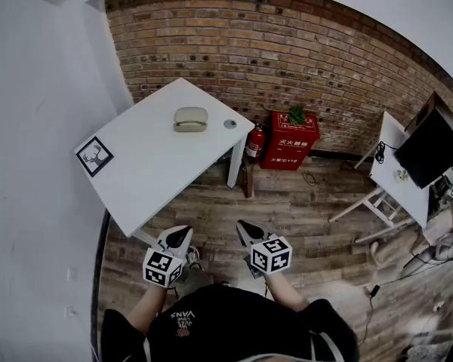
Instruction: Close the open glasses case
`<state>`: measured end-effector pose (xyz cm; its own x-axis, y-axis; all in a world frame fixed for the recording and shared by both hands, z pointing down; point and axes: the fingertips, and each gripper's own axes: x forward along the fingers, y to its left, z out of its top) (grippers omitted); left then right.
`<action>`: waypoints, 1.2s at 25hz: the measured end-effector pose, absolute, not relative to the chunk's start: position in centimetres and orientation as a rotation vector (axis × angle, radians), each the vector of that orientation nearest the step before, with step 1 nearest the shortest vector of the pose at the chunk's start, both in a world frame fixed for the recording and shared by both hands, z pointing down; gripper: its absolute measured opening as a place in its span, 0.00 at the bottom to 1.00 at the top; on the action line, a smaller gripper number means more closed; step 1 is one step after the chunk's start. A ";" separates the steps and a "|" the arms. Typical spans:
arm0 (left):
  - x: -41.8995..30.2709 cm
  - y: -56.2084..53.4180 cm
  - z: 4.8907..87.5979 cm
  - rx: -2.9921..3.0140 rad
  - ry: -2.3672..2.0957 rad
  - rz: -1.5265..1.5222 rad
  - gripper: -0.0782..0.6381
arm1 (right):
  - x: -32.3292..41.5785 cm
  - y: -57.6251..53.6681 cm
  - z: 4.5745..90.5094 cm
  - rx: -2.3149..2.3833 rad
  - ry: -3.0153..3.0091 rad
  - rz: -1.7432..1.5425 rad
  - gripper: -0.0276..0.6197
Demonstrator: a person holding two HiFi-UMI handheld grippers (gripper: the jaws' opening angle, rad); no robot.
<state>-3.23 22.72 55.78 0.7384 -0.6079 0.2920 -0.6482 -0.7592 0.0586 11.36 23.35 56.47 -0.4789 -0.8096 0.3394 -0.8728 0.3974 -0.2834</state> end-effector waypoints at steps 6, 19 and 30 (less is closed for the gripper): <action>-1.6 22.7 55.4 2.787 -0.950 0.320 0.18 | 11.6 22.5 56.1 1.498 -2.561 0.633 0.05; -2.9 15.0 55.8 2.729 -0.992 0.328 0.66 | 11.1 15.4 54.9 1.538 -2.596 0.654 0.38; -3.2 3.9 56.1 2.741 -0.926 0.322 0.66 | 10.3 3.9 54.7 1.575 -2.561 0.674 0.38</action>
